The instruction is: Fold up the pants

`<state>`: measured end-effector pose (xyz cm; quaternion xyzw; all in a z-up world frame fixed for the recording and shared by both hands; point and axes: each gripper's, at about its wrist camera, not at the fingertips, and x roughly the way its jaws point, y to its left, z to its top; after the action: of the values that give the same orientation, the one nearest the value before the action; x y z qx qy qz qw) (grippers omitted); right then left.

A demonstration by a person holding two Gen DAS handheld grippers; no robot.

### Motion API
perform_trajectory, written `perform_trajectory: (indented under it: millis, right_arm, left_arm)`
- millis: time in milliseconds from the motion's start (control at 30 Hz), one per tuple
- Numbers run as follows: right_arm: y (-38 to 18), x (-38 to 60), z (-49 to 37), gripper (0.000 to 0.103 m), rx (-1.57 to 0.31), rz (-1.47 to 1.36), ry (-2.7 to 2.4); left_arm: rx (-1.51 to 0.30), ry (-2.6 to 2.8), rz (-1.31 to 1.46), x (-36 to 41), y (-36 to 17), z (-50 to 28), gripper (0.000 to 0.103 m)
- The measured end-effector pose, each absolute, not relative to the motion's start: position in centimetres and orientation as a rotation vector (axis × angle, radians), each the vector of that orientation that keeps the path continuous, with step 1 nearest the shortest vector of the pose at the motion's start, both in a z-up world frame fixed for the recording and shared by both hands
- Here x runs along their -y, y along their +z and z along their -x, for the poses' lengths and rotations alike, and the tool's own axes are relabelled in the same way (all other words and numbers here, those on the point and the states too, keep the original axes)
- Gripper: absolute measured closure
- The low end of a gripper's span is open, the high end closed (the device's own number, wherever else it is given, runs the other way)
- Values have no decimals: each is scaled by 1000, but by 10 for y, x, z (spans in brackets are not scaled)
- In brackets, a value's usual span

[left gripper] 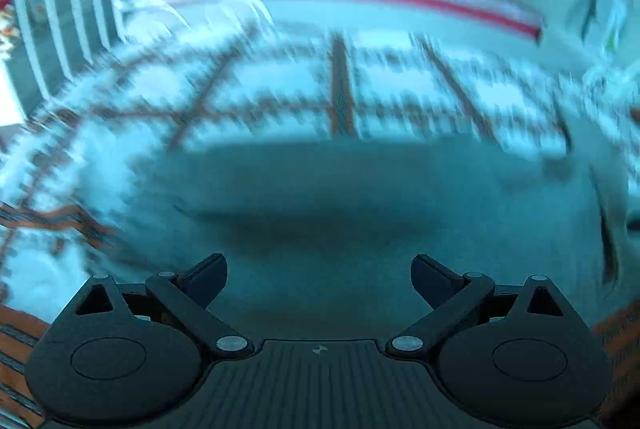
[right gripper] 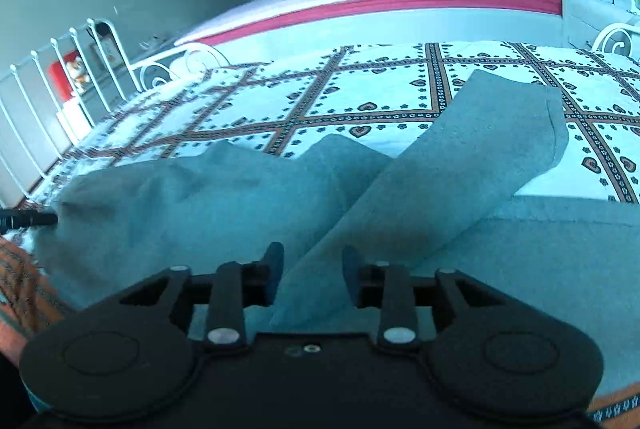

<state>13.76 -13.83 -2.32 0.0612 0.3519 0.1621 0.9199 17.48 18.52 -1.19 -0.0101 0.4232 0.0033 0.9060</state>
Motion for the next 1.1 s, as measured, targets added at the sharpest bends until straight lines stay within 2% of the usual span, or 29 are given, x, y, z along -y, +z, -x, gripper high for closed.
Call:
perform_trajectory:
  millis: [100,200,300,333,367,400,433,633,733,767,800,1100]
  right_arm:
    - [-27,132,-152,69,-728,-70,288]
    - [-34,128,-166,63,-740,-15,235]
    - [-50,130,-177,65,-818,17,207]
    - [-52,132,-176,71,-821,17,209]
    - [-51,134,-174,88,-822,16,204]
    - [-50,136,-171,98,-828,15,197]
    - [-50,139,-168,103,-835,15,194]
    - [-54,161,-144,103,-933,-18,206]
    - [-35,175,-128,102,-814,-47,189]
    - [-27,177,-128,90,-755,-54,185]
    - [-19,177,-132,87,-712,-66,183]
    - [-26,158,-197,90,-732,-151,170]
  left_arm:
    - [-996,5,-107,-164,-37,-182,5]
    - [-989,5,-86,-162,-41,-184,3]
    - [-968,12,-22,-169,-46,-186,0]
    - [-962,13,-25,-168,-47,-186,0]
    - [-958,12,-27,-167,-49,-185,0]
    - [-957,12,-28,-165,-50,-186,0]
    - [-956,12,-27,-165,-49,-185,0]
    - [-946,25,-2,-170,-48,-188,0]
    - [-945,29,11,-173,-48,-189,0]
    - [-945,31,12,-173,-48,-190,0]
    - [-943,36,16,-173,-48,-190,0]
    - [-850,200,78,-199,-40,-183,0]
